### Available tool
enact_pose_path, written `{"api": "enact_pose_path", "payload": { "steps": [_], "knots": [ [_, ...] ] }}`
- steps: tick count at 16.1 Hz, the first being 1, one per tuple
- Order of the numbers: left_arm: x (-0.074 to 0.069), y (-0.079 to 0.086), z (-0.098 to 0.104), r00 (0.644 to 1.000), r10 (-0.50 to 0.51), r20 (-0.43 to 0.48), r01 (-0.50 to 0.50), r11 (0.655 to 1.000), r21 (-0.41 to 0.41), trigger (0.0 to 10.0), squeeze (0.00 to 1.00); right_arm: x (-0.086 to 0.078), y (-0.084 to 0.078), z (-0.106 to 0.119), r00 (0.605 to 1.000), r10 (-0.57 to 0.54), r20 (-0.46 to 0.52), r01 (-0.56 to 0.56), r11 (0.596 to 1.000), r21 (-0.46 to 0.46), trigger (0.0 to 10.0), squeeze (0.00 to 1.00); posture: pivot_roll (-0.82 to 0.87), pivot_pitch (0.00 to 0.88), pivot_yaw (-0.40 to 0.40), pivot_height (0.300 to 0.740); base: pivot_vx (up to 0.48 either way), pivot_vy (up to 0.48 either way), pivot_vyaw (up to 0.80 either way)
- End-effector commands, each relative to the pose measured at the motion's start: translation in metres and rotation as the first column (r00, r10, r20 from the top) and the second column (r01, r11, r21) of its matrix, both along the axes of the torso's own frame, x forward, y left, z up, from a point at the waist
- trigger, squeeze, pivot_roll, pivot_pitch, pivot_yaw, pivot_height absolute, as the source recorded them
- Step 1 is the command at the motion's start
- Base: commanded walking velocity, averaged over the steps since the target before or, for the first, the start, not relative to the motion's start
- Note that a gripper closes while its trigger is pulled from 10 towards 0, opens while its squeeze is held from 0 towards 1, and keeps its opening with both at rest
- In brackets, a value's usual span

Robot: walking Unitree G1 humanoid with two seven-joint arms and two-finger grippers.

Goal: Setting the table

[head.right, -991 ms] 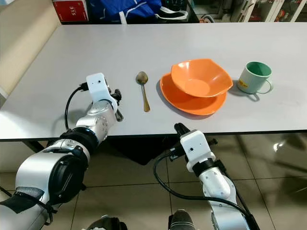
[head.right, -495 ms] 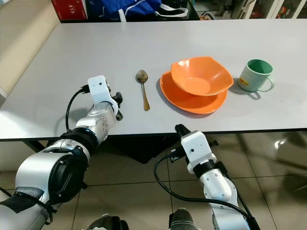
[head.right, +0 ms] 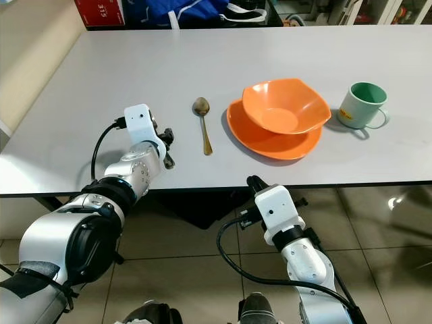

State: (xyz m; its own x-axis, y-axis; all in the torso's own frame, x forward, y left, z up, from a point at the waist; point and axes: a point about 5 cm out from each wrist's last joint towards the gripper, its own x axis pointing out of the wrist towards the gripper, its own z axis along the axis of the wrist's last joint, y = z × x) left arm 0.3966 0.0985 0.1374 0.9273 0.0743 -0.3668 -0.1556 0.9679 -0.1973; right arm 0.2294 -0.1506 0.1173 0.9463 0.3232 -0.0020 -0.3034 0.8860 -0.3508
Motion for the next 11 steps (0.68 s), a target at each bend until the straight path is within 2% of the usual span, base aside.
{"api": "enact_pose_path", "payload": {
  "steps": [1, 3, 4, 5, 9, 11],
  "knots": [
    [-0.0041, -0.002, -0.0102, 0.998, -0.037, -0.055, 0.037, 0.999, 0.009, 10.0, 0.0, -0.0027, 0.0006, 0.003, 1.0, -0.002, 0.004, 0.002, 1.0, -0.002, 10.0, 0.0, -0.4, 0.128, 0.093, 0.702, 0.0, 0.0, 0.0],
    [-0.0051, -0.0036, -0.0124, 0.996, -0.049, -0.073, 0.049, 0.999, -0.006, 10.0, 0.0, -0.0029, 0.0008, 0.0028, 1.0, -0.002, 0.004, 0.002, 1.0, -0.002, 10.0, 0.0, -0.4, 0.128, 0.095, 0.702, 0.0, 0.0, 0.0],
    [-0.0059, -0.0029, -0.0145, 0.995, -0.054, -0.086, 0.054, 0.999, 0.001, 3.5, 0.0, -0.0031, 0.0006, 0.0026, 1.0, -0.005, 0.003, 0.005, 1.0, -0.001, 10.0, 0.0, -0.4, 0.125, 0.098, 0.702, 0.0, 0.0, 0.0],
    [-0.0063, -0.003, -0.0154, 0.994, -0.057, -0.091, 0.057, 0.998, -0.007, 0.0, 0.0, -0.0034, 0.0005, 0.0024, 1.0, -0.006, 0.003, 0.006, 1.0, -0.001, 10.0, 0.0, -0.4, 0.125, 0.099, 0.702, 0.0, 0.0, 0.0],
    [-0.0083, -0.0053, -0.0192, 0.988, -0.084, -0.131, 0.075, 0.995, -0.073, 0.0, 0.0, -0.0052, 0.0007, 0.0011, 1.0, -0.009, -0.002, 0.009, 1.0, -0.003, 10.0, 0.0, -0.4, 0.118, 0.103, 0.702, 0.0, 0.0, 0.0],
    [-0.0084, -0.0057, -0.0196, 0.985, -0.106, -0.133, 0.099, 0.993, -0.062, 0.0, 0.0, -0.0058, 0.0008, 0.0004, 1.0, -0.008, -0.003, 0.008, 1.0, -0.003, 10.0, 0.0, -0.4, 0.114, 0.105, 0.702, 0.0, 0.0, 0.0]
  ]
}}
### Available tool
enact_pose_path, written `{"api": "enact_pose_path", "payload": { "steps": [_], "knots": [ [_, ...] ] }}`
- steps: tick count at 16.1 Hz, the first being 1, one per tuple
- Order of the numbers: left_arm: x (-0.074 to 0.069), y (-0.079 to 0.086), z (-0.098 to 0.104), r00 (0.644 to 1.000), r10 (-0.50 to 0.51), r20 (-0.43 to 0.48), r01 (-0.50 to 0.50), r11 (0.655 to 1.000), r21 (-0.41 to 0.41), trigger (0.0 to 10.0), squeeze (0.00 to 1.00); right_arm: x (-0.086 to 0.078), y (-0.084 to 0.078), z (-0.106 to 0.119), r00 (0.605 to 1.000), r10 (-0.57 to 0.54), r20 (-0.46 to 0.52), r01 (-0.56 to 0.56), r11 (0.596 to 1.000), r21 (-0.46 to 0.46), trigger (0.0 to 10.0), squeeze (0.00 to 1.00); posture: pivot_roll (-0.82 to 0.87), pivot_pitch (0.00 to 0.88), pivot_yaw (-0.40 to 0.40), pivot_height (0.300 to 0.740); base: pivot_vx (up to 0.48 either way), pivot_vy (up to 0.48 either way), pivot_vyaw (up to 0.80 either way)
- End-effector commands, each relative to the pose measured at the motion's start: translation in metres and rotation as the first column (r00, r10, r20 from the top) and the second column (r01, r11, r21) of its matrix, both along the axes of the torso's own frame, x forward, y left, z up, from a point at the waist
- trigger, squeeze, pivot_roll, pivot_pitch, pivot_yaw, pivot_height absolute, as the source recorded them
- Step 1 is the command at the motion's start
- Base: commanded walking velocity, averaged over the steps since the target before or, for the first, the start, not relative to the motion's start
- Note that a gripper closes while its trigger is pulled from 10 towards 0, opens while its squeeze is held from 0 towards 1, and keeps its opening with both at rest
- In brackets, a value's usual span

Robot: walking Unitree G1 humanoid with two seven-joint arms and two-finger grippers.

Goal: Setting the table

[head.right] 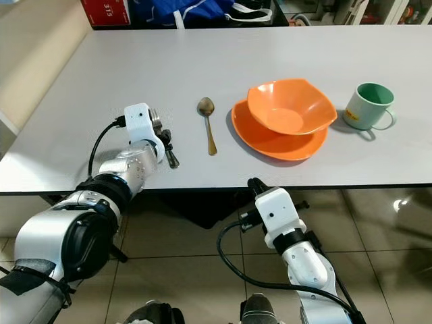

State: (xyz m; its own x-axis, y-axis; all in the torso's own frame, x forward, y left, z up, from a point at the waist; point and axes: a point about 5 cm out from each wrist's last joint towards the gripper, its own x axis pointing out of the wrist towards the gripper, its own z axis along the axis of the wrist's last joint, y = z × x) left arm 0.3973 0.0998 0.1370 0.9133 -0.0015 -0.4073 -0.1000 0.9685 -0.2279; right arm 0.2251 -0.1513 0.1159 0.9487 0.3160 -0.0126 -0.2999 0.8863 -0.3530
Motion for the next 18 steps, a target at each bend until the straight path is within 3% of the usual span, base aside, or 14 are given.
{"api": "enact_pose_path", "payload": {
  "steps": [1, 8, 10, 12, 18],
  "knots": [
    [-0.009, -0.008, -0.019, 0.995, -0.049, -0.092, 0.047, 0.999, -0.018, 0.0, 0.0, -0.001, 0.001, 0.002, 1.0, 0.0, 0.006, 0.0, 1.0, 0.002, 10.0, 0.0, -0.4, 0.113, 0.105, 0.702, 0.0, 0.0, 0.0],
    [-0.001, -0.009, -0.002, 0.994, -0.102, 0.03, 0.1, 0.994, 0.053, 0.0, 0.0, -0.001, 0.002, 0.001, 1.0, 0.001, 0.004, -0.001, 1.0, -0.002, 10.0, 0.0, -0.4, 0.111, 0.103, 0.702, 0.0, 0.0, 0.0],
    [0.006, -0.012, 0.019, 0.978, -0.135, 0.157, 0.122, 0.988, 0.093, 0.0, 0.0, -0.001, 0.002, 0.001, 1.0, 0.003, 0.005, -0.003, 1.0, -0.003, 10.0, 0.0, -0.4, 0.115, 0.1, 0.702, 0.0, 0.0, 0.0],
    [0.009, -0.015, 0.03, 0.963, -0.157, 0.219, 0.141, 0.986, 0.089, 0.0, 0.0, -0.001, 0.002, 0.001, 1.0, 0.003, 0.005, -0.003, 1.0, -0.003, 10.0, 0.0, -0.4, 0.116, 0.101, 0.702, 0.0, 0.0, 0.0],
    [0.012, -0.019, 0.043, 0.938, -0.215, 0.273, 0.181, 0.973, 0.145, 0.3, 0.0, -0.001, 0.003, 0.001, 1.0, 0.001, 0.002, -0.001, 1.0, 0.001, 10.0, 0.0, -0.39, 0.122, 0.104, 0.702, 0.0, 0.0, 0.0]
  ]
}}
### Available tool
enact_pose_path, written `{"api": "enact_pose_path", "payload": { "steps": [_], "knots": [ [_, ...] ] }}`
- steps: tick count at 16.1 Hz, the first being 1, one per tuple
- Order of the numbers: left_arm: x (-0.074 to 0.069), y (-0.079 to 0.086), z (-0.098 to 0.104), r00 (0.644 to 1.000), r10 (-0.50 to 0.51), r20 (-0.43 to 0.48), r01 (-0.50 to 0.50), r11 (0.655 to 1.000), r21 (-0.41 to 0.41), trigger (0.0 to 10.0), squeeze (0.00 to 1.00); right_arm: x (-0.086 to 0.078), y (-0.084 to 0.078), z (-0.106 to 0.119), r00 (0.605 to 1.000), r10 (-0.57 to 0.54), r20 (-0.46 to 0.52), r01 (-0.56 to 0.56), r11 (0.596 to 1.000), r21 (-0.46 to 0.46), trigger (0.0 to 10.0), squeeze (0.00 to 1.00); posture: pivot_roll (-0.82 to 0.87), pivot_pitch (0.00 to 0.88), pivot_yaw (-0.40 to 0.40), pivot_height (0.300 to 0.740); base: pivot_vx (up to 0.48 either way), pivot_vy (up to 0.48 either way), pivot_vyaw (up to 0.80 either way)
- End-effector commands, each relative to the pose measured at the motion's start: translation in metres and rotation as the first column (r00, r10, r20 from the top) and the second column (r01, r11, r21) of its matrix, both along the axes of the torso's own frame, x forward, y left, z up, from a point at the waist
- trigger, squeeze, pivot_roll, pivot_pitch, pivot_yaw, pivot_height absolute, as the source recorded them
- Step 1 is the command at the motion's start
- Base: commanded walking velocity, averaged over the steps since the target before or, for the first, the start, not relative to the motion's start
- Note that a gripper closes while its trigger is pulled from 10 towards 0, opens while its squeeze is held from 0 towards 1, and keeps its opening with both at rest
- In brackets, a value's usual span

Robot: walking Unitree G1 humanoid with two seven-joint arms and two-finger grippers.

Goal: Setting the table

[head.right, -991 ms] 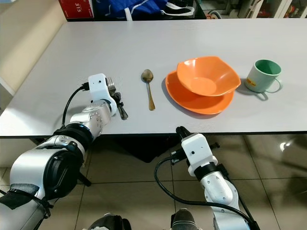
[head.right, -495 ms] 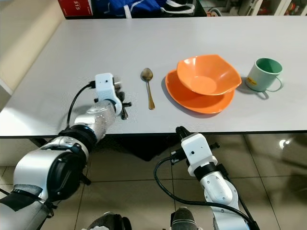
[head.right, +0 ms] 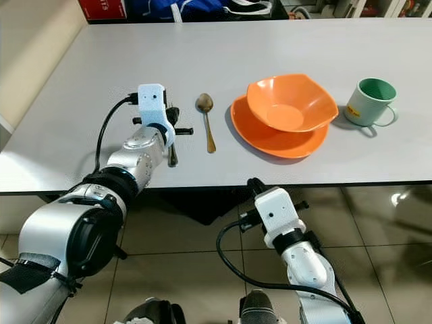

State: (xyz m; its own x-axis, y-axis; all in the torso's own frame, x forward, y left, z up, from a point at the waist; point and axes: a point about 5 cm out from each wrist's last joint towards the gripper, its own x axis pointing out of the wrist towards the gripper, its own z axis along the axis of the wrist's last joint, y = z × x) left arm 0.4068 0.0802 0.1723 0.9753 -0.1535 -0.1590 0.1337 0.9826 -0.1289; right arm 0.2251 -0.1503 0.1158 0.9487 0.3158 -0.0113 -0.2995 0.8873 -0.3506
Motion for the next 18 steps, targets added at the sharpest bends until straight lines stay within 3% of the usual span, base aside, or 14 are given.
{"api": "enact_pose_path", "payload": {
  "steps": [1, 2, 5, 6, 12, 18],
  "knots": [
    [0.003, 0.0, 0.009, 0.999, -0.013, 0.029, 0.012, 1.0, 0.024, 0.3, 0.0, -0.001, 0.002, 0.001, 1.0, 0.001, 0.002, -0.001, 1.0, -0.002, 10.0, 0.0, -0.39, 0.122, 0.104, 0.702, 0.0, 0.0, 0.0],
    [0.003, -0.001, 0.011, 0.999, -0.012, 0.046, 0.01, 0.999, 0.038, 10.0, 0.0, -0.001, 0.002, 0.001, 1.0, 0.0, 0.002, 0.0, 1.0, -0.001, 10.0, 0.0, -0.39, 0.122, 0.103, 0.702, 0.0, 0.0, 0.0],
    [0.002, 0.002, 0.007, 0.999, 0.011, 0.039, -0.014, 0.996, 0.083, 10.0, 0.0, -0.001, 0.003, 0.001, 1.0, 0.003, 0.001, -0.003, 1.0, 0.001, 10.0, 0.0, -0.39, 0.124, 0.103, 0.702, 0.0, 0.0, 0.0],
    [0.001, 0.003, 0.003, 1.0, 0.005, 0.027, -0.007, 0.997, 0.076, 10.0, 1.0, -0.001, 0.003, 0.001, 1.0, 0.0, 0.002, 0.0, 1.0, 0.004, 10.0, 0.0, -0.39, 0.123, 0.106, 0.702, 0.0, 0.0, 0.0],
    [-0.001, -0.001, -0.001, 0.999, -0.014, 0.039, 0.01, 0.996, 0.093, 10.0, 1.0, 0.003, 0.007, 0.001, 1.0, -0.006, 0.007, 0.006, 1.0, 0.023, 10.0, 0.0, -0.37, 0.114, 0.105, 0.702, 0.0, 0.0, 0.0],
    [-0.003, 0.005, -0.01, 1.0, 0.012, -0.013, -0.011, 0.997, 0.073, 10.0, 1.0, 0.002, 0.009, 0.0, 1.0, 0.001, 0.005, -0.001, 1.0, 0.023, 10.0, 0.0, -0.37, 0.116, 0.104, 0.702, 0.0, 0.0, 0.0]
  ]
}}
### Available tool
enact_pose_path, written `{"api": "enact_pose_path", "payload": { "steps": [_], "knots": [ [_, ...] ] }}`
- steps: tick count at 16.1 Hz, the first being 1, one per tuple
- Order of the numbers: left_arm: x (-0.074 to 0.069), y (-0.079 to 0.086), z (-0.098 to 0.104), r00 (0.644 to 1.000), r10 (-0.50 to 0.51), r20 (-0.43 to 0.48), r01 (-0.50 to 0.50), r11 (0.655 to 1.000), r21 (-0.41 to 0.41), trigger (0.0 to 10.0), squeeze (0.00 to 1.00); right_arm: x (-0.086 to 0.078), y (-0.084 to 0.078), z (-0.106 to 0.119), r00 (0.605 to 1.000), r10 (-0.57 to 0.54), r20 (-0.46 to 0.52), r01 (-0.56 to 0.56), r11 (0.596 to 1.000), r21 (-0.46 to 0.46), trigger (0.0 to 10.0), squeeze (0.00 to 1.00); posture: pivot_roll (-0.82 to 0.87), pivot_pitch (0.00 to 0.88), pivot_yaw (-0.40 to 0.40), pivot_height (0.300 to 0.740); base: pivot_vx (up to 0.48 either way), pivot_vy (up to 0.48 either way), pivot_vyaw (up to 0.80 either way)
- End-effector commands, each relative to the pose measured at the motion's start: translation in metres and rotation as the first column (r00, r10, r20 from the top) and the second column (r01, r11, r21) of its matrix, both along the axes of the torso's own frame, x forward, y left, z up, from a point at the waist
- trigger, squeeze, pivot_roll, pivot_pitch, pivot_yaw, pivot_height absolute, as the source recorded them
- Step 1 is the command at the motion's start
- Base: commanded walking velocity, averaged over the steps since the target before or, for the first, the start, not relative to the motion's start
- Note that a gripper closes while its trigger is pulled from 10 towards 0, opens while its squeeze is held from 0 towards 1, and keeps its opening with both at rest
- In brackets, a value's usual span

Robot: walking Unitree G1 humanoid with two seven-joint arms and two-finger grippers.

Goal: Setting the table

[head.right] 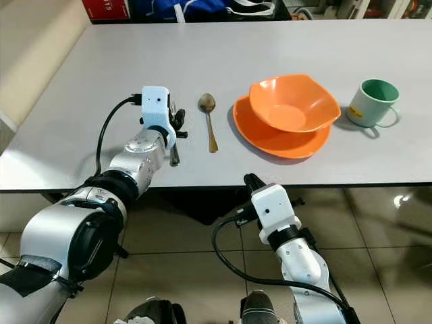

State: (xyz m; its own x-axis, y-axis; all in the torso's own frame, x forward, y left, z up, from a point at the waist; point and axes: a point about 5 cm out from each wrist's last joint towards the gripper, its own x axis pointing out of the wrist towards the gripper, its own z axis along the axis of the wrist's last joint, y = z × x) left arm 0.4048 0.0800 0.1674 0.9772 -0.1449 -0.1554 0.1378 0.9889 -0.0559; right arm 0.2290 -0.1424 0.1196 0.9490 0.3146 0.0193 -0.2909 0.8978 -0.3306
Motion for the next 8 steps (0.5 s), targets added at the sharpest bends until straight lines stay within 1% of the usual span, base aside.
{"api": "enact_pose_path", "payload": {
  "steps": [1, 5, 6, 8],
  "knots": [
    [-0.0007, 0.0065, -0.0061, 0.999, 0.02, -0.033, -0.02, 1.0, 0.004, 10.0, 1.0, -0.0017, 0.0005, -0.0038, 1.0, 0.003, -0.018, -0.003, 1.0, -0.008, 10.0, 0.0, -0.37, 0.117, 0.103, 0.702, 0.0, 0.0, 0.0],
    [-0.0001, 0.0085, -0.0062, 0.998, 0.024, -0.05, -0.024, 1.0, 0.009, 10.0, 1.0, -0.0034, -0.0003, -0.0034, 1.0, 0.005, -0.02, -0.006, 1.0, -0.011, 10.0, 0.0, -0.38, 0.123, 0.102, 0.702, 0.0, 0.0, 0.0],
    [0.0004, 0.0077, -0.0044, 0.999, 0.023, -0.047, -0.022, 1.0, 0.018, 10.0, 0.0, -0.0039, -0.0004, -0.0033, 1.0, 0.006, -0.02, -0.006, 1.0, -0.013, 10.0, 0.0, -0.38, 0.125, 0.102, 0.702, 0.0, 0.0, 0.0],
    [0.0007, 0.008, -0.0044, 0.997, 0.04, -0.065, -0.04, 0.999, 0.004, 10.0, 0.0, -0.0051, -0.0002, -0.0034, 1.0, 0.006, -0.021, -0.006, 1.0, -0.013, 10.0, 0.0, -0.39, 0.122, 0.108, 0.702, 0.0, 0.0, 0.0]
  ]
}}
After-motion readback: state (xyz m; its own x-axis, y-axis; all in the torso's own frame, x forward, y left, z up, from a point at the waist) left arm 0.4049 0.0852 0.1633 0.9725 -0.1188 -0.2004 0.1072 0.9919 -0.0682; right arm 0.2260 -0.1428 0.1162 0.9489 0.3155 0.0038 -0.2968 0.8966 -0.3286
